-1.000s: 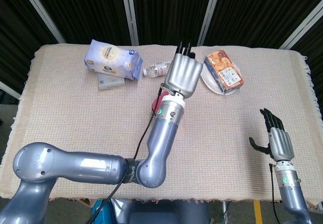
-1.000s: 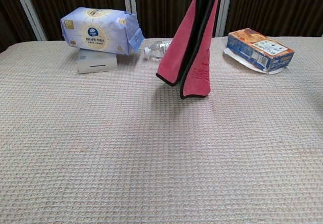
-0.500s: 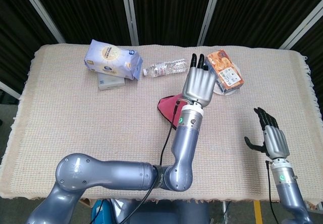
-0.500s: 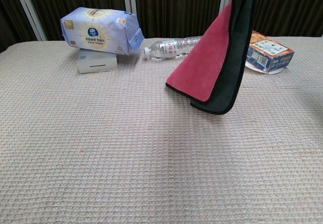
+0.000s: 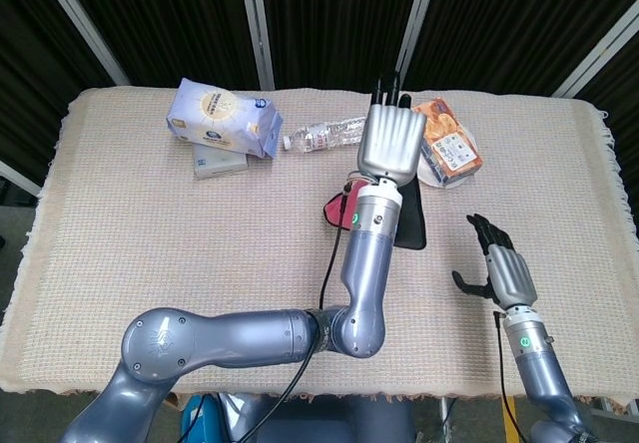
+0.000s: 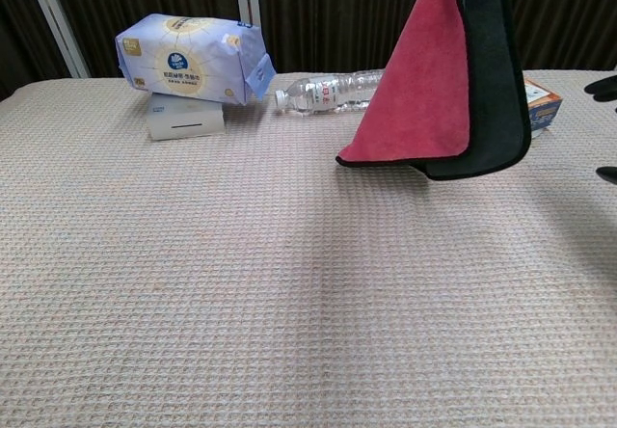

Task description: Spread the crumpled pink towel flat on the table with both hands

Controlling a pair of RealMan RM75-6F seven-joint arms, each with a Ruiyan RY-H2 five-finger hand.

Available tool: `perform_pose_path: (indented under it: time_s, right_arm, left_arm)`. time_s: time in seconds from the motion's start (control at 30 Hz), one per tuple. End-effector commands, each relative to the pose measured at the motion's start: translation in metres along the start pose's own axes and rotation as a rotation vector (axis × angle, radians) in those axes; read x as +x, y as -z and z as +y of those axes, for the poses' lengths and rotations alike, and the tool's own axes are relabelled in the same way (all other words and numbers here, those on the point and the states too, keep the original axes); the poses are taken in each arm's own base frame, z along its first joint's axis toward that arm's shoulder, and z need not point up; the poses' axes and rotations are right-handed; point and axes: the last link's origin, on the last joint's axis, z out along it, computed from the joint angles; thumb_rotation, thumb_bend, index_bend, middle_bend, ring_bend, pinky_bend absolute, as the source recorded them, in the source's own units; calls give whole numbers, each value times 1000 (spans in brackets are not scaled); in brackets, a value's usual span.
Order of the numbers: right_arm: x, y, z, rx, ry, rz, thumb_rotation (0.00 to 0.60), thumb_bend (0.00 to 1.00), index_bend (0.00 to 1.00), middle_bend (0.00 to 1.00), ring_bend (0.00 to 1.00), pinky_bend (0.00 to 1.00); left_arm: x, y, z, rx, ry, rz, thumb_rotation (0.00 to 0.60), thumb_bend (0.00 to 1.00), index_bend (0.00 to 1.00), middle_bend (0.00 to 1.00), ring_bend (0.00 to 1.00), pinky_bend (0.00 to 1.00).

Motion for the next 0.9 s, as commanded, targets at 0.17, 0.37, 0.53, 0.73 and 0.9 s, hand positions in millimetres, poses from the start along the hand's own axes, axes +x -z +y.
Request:
perform_pose_path:
  time_s: [0.17,0.37,0.53,0.73,0.9]
  right_arm:
    - [-9,-5,-19,12,-22,-12,600,331,0,0,0,0]
    - [-10,-17,-30,11,-54,-5,600,331,26,0,0,0]
    - [-9,-27,-38,11,-84,21,600,331,186,0,0,0]
    - [-18,-29,-42,-2,-96,33,600,331,346,0,0,0]
    - [-27,-28,-44,-19,-103,33,600,331,409,0,0,0]
  left_arm:
    - [-7,-6,-7,12,-3,0,600,541,689,284,8,35]
    - [-7,-6,-8,-11,20,6,600,541,690,285,8,35]
    - [-2,-5,-10,-32,25,22,600,541,690,285,7,35]
    - [1,-2,-9,-42,26,26,600,541,690,287,8,35]
    - [1,1,-10,-48,27,25,600,541,690,288,8,35]
